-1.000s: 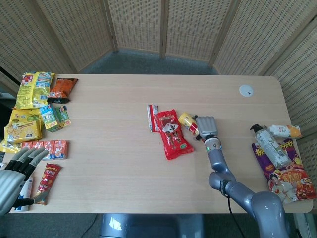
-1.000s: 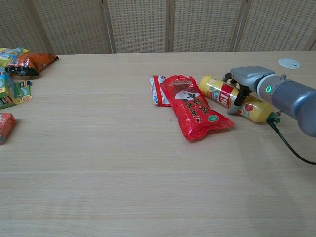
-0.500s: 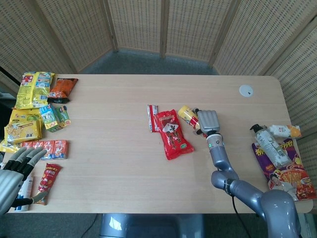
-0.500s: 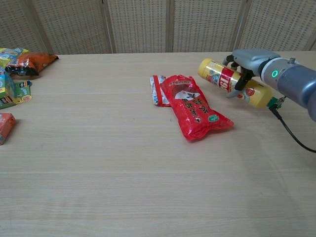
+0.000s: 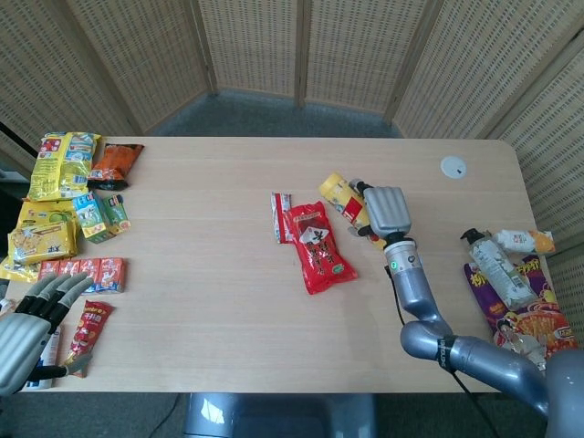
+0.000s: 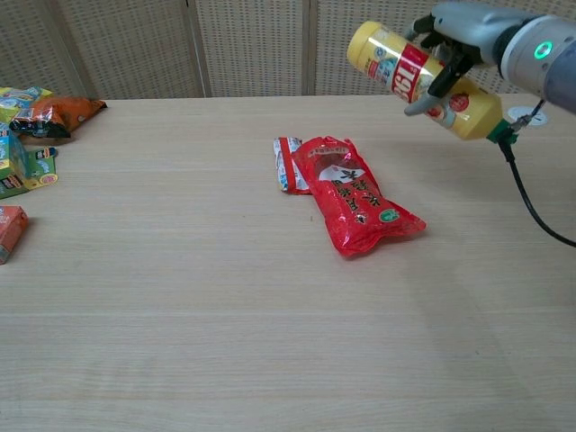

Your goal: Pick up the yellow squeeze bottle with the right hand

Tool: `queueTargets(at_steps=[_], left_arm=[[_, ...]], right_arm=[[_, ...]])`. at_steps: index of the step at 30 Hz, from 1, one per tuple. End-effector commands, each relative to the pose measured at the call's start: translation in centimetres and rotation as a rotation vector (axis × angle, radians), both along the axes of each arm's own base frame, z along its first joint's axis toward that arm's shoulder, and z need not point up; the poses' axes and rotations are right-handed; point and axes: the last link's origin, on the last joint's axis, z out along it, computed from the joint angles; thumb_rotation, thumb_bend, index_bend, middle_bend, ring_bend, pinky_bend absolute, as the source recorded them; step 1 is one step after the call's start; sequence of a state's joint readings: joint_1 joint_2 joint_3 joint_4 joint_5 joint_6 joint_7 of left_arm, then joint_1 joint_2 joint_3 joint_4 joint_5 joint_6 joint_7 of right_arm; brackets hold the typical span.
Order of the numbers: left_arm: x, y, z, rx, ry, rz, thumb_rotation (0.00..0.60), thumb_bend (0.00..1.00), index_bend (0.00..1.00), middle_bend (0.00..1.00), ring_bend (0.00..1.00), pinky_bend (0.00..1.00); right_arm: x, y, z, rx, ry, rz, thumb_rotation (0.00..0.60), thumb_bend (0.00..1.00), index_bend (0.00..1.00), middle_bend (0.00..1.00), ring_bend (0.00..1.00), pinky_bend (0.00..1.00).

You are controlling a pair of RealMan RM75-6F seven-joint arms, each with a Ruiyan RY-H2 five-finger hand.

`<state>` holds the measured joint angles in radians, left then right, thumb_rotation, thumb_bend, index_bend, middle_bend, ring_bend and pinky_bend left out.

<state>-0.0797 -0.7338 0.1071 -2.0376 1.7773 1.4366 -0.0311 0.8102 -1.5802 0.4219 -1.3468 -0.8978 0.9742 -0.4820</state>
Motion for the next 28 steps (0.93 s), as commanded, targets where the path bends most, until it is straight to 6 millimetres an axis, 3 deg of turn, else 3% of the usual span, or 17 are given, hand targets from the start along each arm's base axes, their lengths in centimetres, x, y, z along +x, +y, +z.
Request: queueTargets(at_steps=[1, 6, 12, 21, 28], left_arm=[[0.1, -0.1, 0.0, -0.001, -0.002, -0.003, 0.563, 0.21, 0.0, 0.0, 0.0, 0.0], [0.2, -0.8, -0.1, -0.002, -0.004, -0.007, 0.563, 0.21, 0.0, 0.0, 0.0, 0.0], [0.2, -1.8, 0.2, 0.012, -0.008, -0.005, 0.564, 0.21, 0.0, 0.0, 0.0, 0.0], [0.4, -3.0, 0.7, 0.027, 0.005, -0.005, 0.562, 0.21, 0.0, 0.0, 0.0, 0.0], [0.1, -2.8, 0.4, 0.018, -0.001, 0.002, 0.562, 0.21, 0.0, 0.0, 0.0, 0.0]], right_arm=[[2.3, 0.2, 3.5, -0.063, -0.019, 0.038, 0.6, 0.36, 0.58, 0.87, 0.97, 1.0], [5.0, 0.6, 5.5, -0.082, -0.041, 0.08, 0.6, 0.36, 0.58, 0.87, 0.97, 1.0], [6.8, 0.9, 6.8, -0.09, -0.053, 0.096, 0.6, 0.36, 0.58, 0.87, 0.97, 1.0], [7.2, 1.3, 6.8, -0.073, -0.07, 0.102, 0.6, 0.36, 0.58, 0.87, 0.98, 1.0], [7.2, 1.3, 6.7, -0.071, -0.075, 0.101, 0.6, 0.37, 0.58, 0.87, 0.98, 1.0]])
